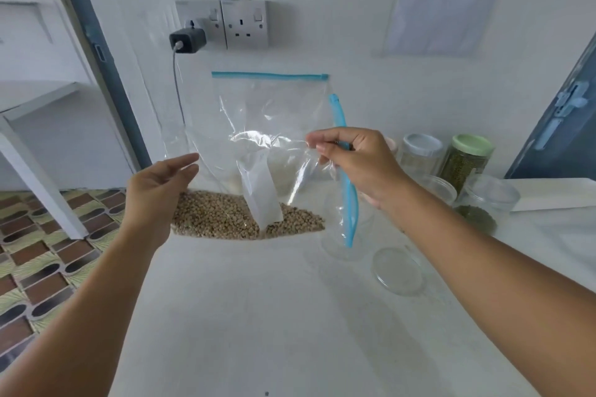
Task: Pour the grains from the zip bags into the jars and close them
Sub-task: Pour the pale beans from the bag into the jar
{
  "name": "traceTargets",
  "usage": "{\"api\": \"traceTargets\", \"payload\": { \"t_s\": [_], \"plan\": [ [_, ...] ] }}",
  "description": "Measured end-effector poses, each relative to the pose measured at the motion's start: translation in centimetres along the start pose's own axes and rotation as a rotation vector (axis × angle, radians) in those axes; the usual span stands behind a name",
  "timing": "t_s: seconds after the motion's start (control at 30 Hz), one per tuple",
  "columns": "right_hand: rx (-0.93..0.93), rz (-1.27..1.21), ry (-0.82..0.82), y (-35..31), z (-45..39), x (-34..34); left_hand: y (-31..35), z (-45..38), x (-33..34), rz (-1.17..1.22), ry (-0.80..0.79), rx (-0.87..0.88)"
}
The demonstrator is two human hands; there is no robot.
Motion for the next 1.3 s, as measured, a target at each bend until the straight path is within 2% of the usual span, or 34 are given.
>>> {"api": "traceTargets", "payload": {
  "t_s": [0.2, 0.37, 0.87, 1.3],
  "plan": [
    [-0.025, -0.010, 0.058, -1.5, -2.7, -0.6, 2.9, -1.9, -0.9, 0.008, 0.028, 0.047],
    [-0.013, -0.040, 0.043, -0.7, -4.1, -2.1, 4.3, -2.4, -0.6, 0.044, 0.071, 0.064],
    [0.022, -0.196, 0.020, 3.8, -4.1, -5.9, 6.7, -0.7, 4.2, -0.169, 0.182, 0.147],
    [0.044, -0.249, 0.110, 4.5, -2.8, -6.0, 7.0, -2.4, 5.6, -0.165, 0.130, 0.201]
  ]
}}
Point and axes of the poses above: each hand's wrist, its own z-axis away from the middle knuckle, its own x-axis out of the palm, y = z × x, the point moved 8 cm from there along -z, towards the middle knuckle, and after that the axes turned 5 degrees about -y, right-handed, at the moved point
